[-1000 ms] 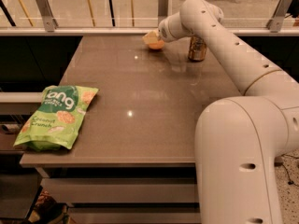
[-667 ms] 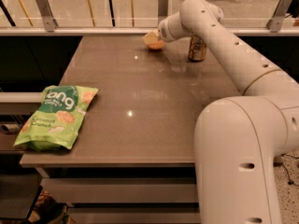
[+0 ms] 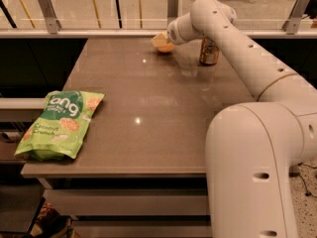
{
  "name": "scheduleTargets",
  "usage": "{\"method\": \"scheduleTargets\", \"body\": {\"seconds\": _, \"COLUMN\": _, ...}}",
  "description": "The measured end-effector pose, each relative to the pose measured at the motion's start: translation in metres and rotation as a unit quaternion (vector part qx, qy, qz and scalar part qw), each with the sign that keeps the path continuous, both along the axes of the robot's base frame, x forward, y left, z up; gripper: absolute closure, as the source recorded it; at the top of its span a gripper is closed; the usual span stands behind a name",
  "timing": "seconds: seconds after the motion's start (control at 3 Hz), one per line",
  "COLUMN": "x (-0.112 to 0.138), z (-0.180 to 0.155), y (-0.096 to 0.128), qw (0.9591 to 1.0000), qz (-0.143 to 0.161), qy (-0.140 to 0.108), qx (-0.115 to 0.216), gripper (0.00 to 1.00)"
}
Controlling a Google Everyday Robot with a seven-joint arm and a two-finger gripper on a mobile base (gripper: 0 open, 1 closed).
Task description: Move orange near green rice chip bag
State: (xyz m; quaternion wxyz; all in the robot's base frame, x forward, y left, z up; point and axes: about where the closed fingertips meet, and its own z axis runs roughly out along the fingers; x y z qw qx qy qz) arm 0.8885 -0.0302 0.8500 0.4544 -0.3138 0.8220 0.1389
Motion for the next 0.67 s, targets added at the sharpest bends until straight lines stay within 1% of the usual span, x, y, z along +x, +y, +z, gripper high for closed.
{"method": "scheduleTargets", "body": {"seconds": 0.67, "x": 0.0, "z": 0.001, "y": 0.0001, "qw": 1.0, "qz": 0.0, "qy": 0.0, "qx": 0.0, "gripper": 1.0}}
